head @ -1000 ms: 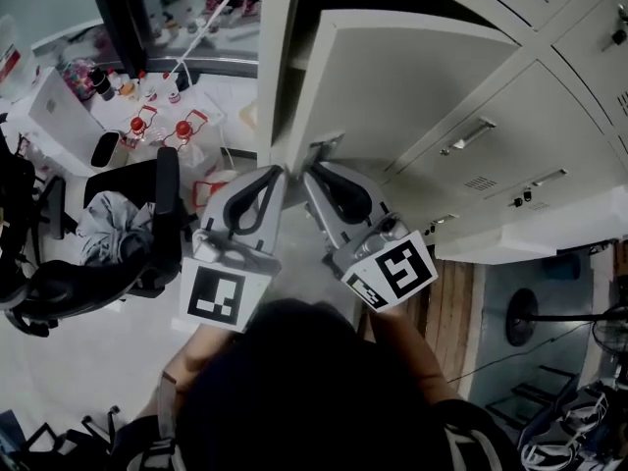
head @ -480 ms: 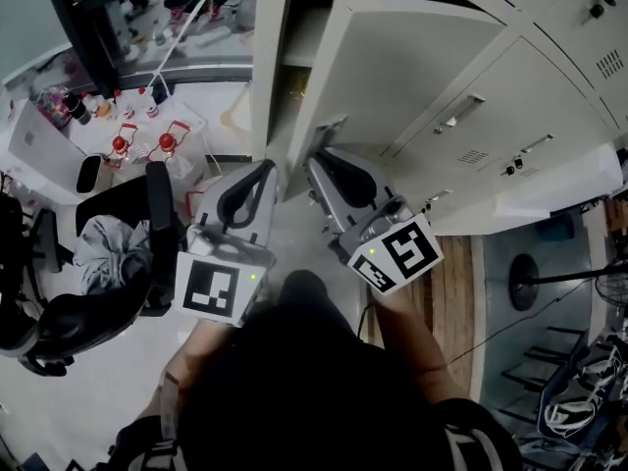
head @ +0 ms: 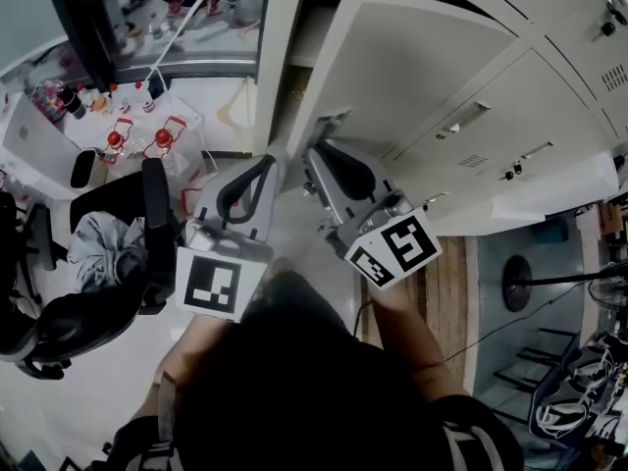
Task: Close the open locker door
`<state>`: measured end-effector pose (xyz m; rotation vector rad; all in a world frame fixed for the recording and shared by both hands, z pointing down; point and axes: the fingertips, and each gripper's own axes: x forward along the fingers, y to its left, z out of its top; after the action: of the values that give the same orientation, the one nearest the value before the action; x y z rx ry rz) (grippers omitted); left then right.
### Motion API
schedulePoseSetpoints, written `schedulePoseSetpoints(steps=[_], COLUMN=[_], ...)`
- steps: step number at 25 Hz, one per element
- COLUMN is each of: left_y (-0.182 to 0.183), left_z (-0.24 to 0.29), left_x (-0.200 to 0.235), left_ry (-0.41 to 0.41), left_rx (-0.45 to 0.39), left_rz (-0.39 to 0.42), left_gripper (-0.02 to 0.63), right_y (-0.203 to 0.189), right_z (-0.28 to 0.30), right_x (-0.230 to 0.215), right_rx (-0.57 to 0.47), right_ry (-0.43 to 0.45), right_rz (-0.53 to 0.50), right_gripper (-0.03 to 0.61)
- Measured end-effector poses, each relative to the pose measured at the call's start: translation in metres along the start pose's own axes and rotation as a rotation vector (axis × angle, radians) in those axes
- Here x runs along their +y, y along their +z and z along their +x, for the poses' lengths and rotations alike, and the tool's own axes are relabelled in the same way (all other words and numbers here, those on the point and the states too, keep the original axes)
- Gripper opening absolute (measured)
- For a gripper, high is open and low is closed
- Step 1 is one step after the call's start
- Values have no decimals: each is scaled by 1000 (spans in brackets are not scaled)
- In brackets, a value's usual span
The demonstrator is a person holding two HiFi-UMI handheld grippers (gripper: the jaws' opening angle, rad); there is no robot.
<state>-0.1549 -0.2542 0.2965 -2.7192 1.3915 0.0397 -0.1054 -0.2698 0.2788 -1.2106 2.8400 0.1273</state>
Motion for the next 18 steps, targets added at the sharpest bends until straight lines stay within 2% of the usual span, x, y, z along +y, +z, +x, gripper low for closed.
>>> schedulePoseSetpoints(steps=[18], left_y=[-7], left_z=[28], left_x=[18], left_ry=[7], left_rx=[3], left_rz=[-24], left_gripper=[2], right_y=[-2], right_z=[27], right_x=[-13], right_rx=[2], right_ry=[0], right_rz=[-1], right_gripper=[37])
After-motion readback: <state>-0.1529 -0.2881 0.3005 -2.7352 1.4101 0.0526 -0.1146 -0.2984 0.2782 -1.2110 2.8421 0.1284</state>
